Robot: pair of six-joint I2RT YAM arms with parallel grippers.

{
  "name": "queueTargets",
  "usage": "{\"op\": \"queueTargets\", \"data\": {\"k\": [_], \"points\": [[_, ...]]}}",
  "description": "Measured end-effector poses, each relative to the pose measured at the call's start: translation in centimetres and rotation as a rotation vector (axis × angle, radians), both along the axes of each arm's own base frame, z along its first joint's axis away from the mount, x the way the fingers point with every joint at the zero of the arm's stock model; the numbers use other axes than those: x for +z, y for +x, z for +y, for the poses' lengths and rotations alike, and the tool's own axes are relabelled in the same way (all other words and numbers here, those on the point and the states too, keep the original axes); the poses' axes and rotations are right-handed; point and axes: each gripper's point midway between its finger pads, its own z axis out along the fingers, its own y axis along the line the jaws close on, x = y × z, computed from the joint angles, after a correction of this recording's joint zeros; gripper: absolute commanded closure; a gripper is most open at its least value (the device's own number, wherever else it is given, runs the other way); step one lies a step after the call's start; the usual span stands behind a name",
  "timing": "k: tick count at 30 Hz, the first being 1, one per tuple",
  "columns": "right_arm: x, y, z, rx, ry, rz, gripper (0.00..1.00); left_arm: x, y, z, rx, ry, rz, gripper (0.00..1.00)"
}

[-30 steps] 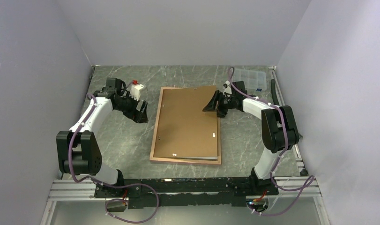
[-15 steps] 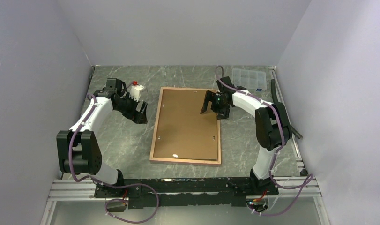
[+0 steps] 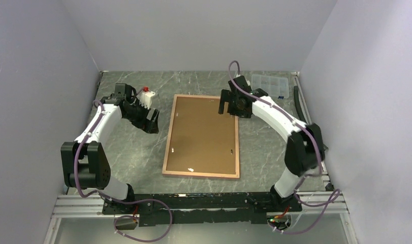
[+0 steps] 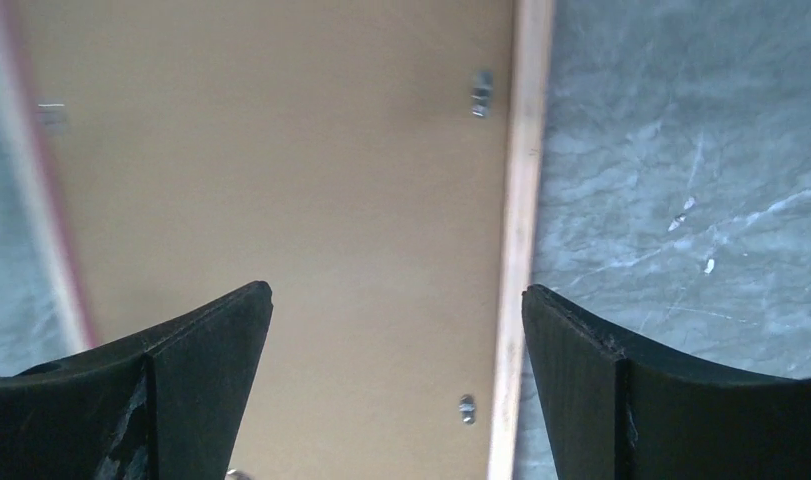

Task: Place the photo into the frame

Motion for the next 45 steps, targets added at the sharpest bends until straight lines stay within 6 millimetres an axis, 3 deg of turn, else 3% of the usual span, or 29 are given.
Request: {"op": "queueTargets", "data": {"k": [5,8,10,12,16,18,21,26,32,45], "points": [[9.0,-0.6,2.2,0.022,0.126,-0.263,0.04,1.5,1.1,0.3,0.022,-0.003,-0.033,0.06],[11.5,-0.9,2.6,0.004,0.214,-0.334,0.09,1.7,1.1,0.2,0.027,-0.021,-0.031,0.07],[10.7,-1.4,4.0,0.018,0.238,-0.319,0.15,1.5,1.1,0.1,0.03,-0.04,-0.015,0.11],[8.4,-3.2,7.4,0.083,0.257,-0.261,0.16,0.8,1.0,-0.4,0.034,-0.072,0.025,0.16],[3.1,-8.4,14.0,0.252,0.326,-0.131,0.23,-2.0,0.5,-1.7,0.043,-0.149,0.169,0.3],[1.0,-10.7,16.3,0.31,0.361,-0.069,0.3,-3.9,0.0,-2.3,0.054,-0.187,0.263,0.37],[-0.9,-11.9,18.8,0.354,0.4,-0.019,0.34,-6.0,-1.1,-3.0,0.067,-0.231,0.378,0.46],[-2.8,-12.3,22.6,0.416,0.44,0.021,0.36,-6.8,-2.1,-3.7,0.072,-0.283,0.448,0.53],[-4.2,-13.1,25.1,0.467,0.488,0.055,0.36,-7.2,-2.4,-4.4,0.063,-0.335,0.485,0.55],[-5.8,-13.7,26.6,0.503,0.538,0.096,0.4,-9.2,-3.0,-5.0,0.054,-0.348,0.558,0.64]]}}
